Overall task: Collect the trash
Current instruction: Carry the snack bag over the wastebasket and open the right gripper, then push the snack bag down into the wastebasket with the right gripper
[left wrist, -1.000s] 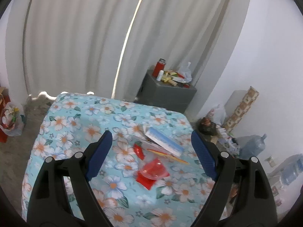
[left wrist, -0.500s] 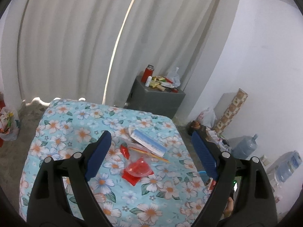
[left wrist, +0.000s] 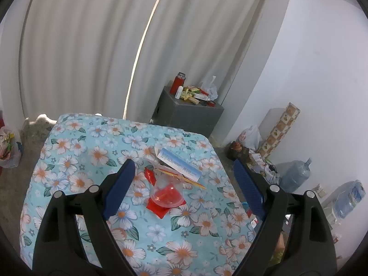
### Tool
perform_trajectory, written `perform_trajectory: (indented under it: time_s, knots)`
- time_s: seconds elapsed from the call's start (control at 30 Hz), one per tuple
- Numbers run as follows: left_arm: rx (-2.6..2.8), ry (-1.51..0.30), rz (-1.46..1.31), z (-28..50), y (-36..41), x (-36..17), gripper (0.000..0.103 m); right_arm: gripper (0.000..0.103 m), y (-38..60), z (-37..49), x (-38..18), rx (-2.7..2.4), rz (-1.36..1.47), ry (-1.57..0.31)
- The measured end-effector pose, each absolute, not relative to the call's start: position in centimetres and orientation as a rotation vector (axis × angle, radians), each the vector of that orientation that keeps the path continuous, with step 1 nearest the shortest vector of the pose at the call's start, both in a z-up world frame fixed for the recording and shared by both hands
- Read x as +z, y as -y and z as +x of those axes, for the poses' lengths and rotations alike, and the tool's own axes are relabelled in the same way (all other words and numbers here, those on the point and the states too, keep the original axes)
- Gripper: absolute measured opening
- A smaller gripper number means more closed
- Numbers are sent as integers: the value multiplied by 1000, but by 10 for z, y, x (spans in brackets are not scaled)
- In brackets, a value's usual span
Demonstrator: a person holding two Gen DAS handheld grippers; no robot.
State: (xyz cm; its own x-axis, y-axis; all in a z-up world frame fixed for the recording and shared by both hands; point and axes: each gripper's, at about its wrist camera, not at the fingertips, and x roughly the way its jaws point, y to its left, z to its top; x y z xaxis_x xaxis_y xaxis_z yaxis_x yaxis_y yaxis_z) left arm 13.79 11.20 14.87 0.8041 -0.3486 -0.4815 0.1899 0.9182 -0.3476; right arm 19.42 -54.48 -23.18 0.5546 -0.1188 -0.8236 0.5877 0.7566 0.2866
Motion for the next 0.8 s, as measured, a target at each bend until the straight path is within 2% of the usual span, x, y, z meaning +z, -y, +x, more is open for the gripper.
perform_trajectory:
  time_s: [0.1, 0.2, 0.27, 0.3, 0.37, 0.4, 0.43, 0.63, 0.8]
  knots:
    - [-289, -580, -273, 143, -107, 146, 83, 48, 534, 224, -242, -482, 522, -973]
    - [-283, -590, -256, 146, -102, 144, 83, 53, 526, 249, -264, -563, 384, -1087]
    - [-281, -597, -252, 150, -100, 142, 83, 49, 529, 253, -280, -595, 369, -1135]
    - [-280, -601, -253, 151, -99, 141, 83, 42, 535, 247, -287, -624, 385, -1146]
    - [-281, -606, -253, 154, -98, 140, 83, 41, 546, 233, -291, -662, 453, -1134]
    - [-280, -608, -250, 155, -97, 139, 83, 32, 551, 226, -292, -687, 469, -1130]
    - [-279, -612, -247, 157, -96, 137, 83, 28, 557, 217, -294, -737, 462, -1133]
    - [-287, -635, -247, 164, -91, 128, 83, 25, 590, 178, -311, -816, 553, -1133]
    - [-286, -637, -248, 165, -91, 127, 83, 25, 592, 173, -280, -716, 630, -987]
